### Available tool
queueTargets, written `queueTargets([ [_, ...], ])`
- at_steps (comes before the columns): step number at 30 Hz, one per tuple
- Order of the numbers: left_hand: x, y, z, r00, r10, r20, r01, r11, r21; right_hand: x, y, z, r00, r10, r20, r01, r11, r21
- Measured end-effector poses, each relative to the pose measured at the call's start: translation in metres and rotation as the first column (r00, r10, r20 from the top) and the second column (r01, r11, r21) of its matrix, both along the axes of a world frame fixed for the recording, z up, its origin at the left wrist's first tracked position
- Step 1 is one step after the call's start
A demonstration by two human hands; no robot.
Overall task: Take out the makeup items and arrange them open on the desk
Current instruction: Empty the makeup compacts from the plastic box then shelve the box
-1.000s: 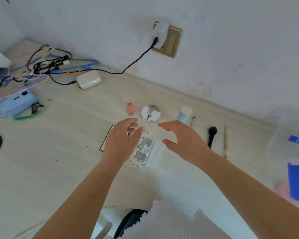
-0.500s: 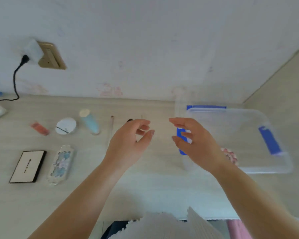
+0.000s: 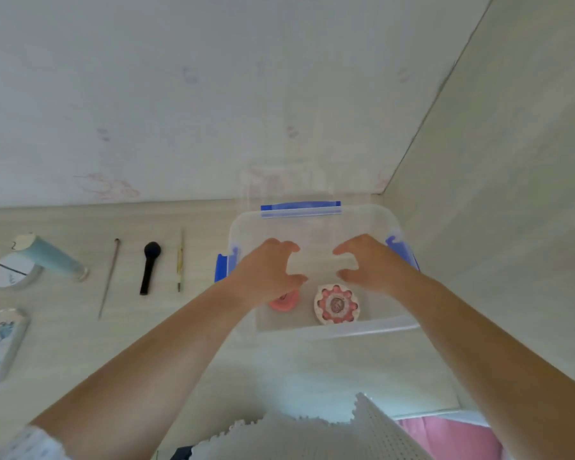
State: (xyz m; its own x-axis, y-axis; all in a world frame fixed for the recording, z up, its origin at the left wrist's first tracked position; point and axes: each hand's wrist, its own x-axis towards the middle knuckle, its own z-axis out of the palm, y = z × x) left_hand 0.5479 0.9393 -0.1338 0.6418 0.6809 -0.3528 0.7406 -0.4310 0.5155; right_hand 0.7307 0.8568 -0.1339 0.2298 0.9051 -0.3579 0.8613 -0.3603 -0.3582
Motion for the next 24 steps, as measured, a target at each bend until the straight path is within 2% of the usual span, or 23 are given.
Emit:
queueTargets([
  [4, 0.023, 0.002, -0.030, 0.920, -0.110, -0.377, 0.126, 0.992, 0.016, -0.002, 0.009, -0.033, 0.982, 0.135, 0.131, -0.091, 0.950, -0.299],
  [7, 0.028, 0.002, -0.047, 0.855, -0.149, -0.497, 0.208, 0.976, 0.065, -0.007, 0.015, -0.051, 0.959, 0.218, 0.183, -0.134, 0.913, -0.384],
  [14, 0.032, 0.004, -0.070, 0.804, -0.124, -0.582, 0.189, 0.981, 0.052, -0.009, 0.027, -0.068, 0.944, 0.281, 0.174, -0.176, 0.873, -0.455],
  [19, 0.035, 0.005, -0.079, 0.817, -0.111, -0.566, 0.213, 0.970, 0.116, -0.015, 0.025, -0.073, 0.944, 0.279, 0.176, -0.173, 0.872, -0.458],
  [24, 0.038, 0.005, -0.081, 0.812, -0.103, -0.574, 0.207, 0.971, 0.118, -0.016, 0.027, -0.066, 0.953, 0.254, 0.164, -0.145, 0.860, -0.489],
])
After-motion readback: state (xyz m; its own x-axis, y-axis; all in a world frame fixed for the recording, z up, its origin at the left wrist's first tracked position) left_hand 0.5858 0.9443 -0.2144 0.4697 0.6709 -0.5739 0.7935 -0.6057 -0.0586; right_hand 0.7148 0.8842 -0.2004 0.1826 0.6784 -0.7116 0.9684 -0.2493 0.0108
